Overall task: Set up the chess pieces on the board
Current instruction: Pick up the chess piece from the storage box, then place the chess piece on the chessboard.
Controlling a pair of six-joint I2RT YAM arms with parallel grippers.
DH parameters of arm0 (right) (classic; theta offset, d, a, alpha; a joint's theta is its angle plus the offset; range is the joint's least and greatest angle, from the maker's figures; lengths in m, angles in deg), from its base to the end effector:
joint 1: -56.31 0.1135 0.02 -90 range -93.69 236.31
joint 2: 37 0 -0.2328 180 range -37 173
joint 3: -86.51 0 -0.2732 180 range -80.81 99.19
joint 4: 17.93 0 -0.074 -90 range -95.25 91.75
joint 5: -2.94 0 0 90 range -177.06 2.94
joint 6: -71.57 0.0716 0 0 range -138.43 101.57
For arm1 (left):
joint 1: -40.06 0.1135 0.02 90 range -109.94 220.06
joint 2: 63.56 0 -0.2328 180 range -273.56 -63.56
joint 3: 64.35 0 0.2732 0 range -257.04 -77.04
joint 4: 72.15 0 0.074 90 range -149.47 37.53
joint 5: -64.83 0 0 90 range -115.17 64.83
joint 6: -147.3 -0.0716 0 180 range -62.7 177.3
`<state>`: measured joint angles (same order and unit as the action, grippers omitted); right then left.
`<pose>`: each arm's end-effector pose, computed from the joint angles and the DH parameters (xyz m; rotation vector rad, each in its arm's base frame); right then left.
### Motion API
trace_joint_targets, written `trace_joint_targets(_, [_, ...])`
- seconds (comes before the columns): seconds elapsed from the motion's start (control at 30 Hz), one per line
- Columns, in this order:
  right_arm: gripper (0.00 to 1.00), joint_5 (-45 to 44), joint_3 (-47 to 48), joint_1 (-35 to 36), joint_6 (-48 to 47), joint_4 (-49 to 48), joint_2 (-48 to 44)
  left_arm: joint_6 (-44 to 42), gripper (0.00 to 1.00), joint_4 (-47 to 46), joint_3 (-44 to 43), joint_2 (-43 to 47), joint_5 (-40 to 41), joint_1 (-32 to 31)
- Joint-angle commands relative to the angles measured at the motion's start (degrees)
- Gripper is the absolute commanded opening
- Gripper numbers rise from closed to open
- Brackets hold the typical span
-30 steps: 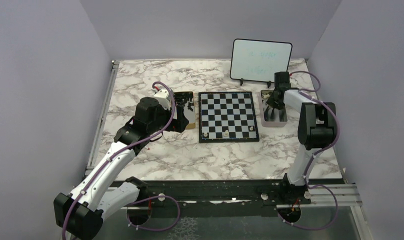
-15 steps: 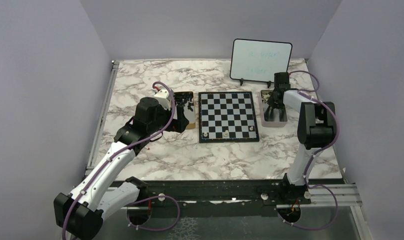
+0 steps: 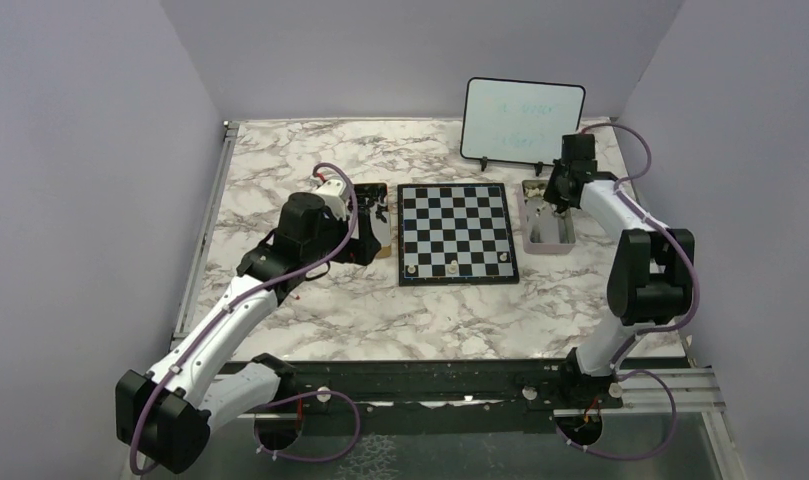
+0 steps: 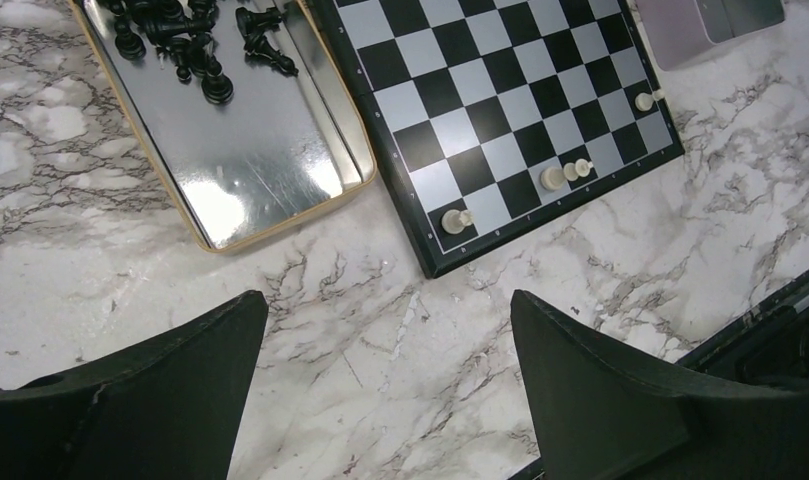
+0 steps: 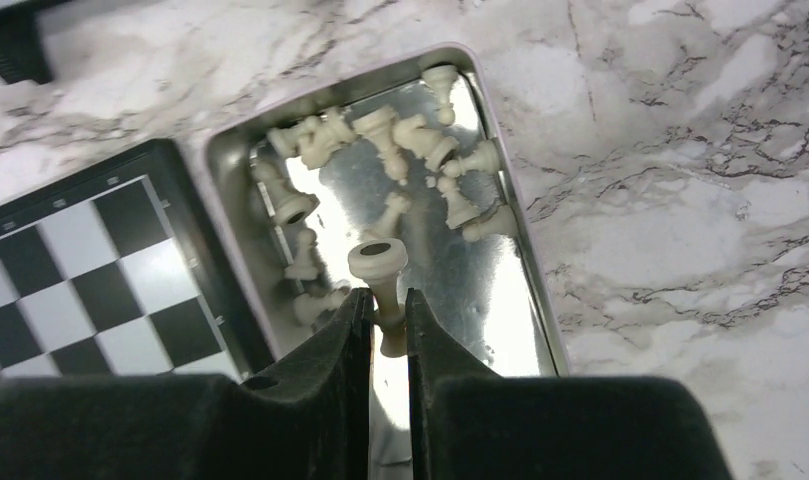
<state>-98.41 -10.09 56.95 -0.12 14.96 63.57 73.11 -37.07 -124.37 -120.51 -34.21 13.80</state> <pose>0.4164 -0.0094 0.1511 0.4584 2.3798 -0.0925 0.2538 -0.1378 0.2466 0.2935 2.1615 -0.5943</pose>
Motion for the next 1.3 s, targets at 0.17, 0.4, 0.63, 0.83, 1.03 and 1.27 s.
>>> trace_joint_targets(0.17, [0.16,21.61,-2.62,2.16,-5.09,2.64,-9.79,0.09,0.85,-11.82,-0.29,-4.27,-14.25,-0.19])
trace_joint_targets(0.4, [0.16,32.01,-9.13,10.51,-6.39,-0.28,-17.87,-5.99,0.81,-24.80,1.53,-5.66,-21.16,-2.79])
trace_joint_targets(0.63, [0.16,47.39,-13.85,15.93,-5.28,-3.77,-23.45,-33.60,0.78,-20.14,-2.00,-6.48,-22.59,-10.79])
trace_joint_targets(0.83, [0.17,56.39,-17.46,17.99,-3.67,-6.87,-27.13,-50.62,0.82,-17.74,-2.59,-6.01,-25.56,-14.85])
trace_joint_targets(1.03, [0.19,59.58,-18.03,23.36,-0.39,-6.14,-27.37,-61.25,0.76,-17.50,-1.83,-4.78,-23.11,-17.59])
trace_joint_targets(1.27, [0.20,63.78,-16.61,27.42,2.23,-6.66,-26.31,-70.80,0.71,-12.35,-0.50,-2.90,-17.74,-22.30])
